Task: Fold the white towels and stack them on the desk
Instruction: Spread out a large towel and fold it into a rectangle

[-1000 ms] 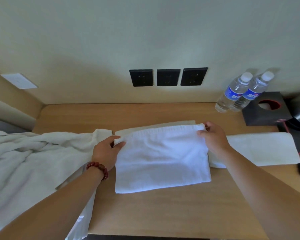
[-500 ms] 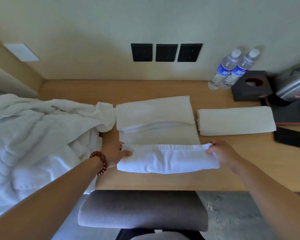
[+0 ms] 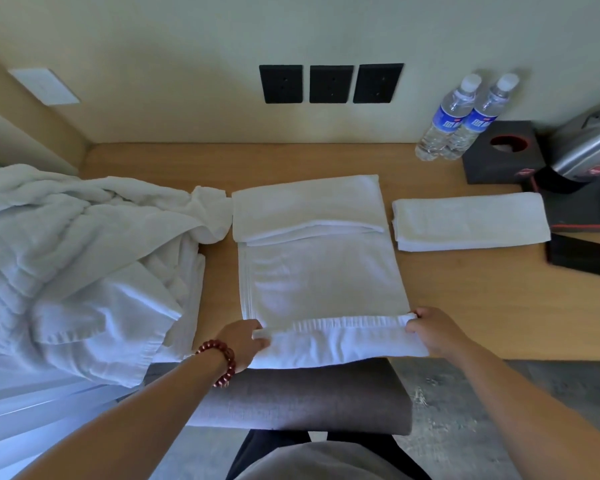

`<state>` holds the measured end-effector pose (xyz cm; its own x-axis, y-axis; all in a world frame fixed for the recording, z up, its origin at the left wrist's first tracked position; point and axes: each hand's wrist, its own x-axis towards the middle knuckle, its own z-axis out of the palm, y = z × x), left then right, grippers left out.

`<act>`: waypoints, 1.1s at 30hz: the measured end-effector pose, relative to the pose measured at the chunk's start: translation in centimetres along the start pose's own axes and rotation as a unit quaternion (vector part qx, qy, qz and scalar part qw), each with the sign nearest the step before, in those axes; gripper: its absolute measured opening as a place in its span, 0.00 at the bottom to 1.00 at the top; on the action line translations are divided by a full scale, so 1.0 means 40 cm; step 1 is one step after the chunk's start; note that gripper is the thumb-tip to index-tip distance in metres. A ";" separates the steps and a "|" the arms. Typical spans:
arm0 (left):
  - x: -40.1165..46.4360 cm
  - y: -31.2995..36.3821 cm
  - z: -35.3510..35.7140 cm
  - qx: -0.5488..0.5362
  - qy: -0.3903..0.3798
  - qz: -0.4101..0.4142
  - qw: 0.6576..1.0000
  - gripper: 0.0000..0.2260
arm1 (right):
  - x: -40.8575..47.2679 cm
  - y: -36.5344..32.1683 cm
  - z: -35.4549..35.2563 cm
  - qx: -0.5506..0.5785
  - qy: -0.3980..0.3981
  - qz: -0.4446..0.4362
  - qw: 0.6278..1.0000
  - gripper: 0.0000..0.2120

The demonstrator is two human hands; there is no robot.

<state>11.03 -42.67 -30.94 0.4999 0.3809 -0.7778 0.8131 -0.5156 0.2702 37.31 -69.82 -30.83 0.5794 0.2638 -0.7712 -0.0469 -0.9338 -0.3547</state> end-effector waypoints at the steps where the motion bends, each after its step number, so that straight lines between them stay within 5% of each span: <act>1: 0.002 -0.003 0.008 0.006 0.003 0.000 1.000 0.12 | 0.004 0.005 0.002 -0.009 -0.003 0.003 1.000 0.09; 6: 0.016 -0.008 0.023 -0.016 0.058 0.003 0.998 0.08 | 0.025 0.040 -0.003 -0.053 -0.020 0.003 0.998 0.02; 14: 0.031 0.005 0.029 -0.047 0.151 -0.036 0.987 0.05 | 0.050 0.025 0.008 -0.105 0.019 -0.039 0.994 0.07; 21: 0.066 -0.002 0.008 -0.068 0.225 -0.047 0.971 0.10 | 0.083 -0.027 -0.003 -0.206 0.123 -0.065 0.969 0.05; 26: 0.112 0.015 -0.055 -0.078 0.275 -0.010 0.958 0.16 | 0.149 -0.157 -0.015 -0.177 0.169 -0.170 0.955 0.07; 30: 0.165 0.057 -0.129 -0.184 0.318 -0.062 0.928 0.17 | 0.214 -0.283 -0.025 -0.059 0.142 -0.136 0.979 0.16; 33: 0.236 0.072 -0.203 -0.385 0.305 -0.148 0.859 0.12 | 0.266 -0.344 -0.021 0.255 0.087 0.013 0.963 0.18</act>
<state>20.52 -34.34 -32.89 0.1107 0.8598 -0.4985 0.7702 0.2428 0.5897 44.82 -54.35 -33.72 0.6983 0.1565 -0.6985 -0.4309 -0.6873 -0.5848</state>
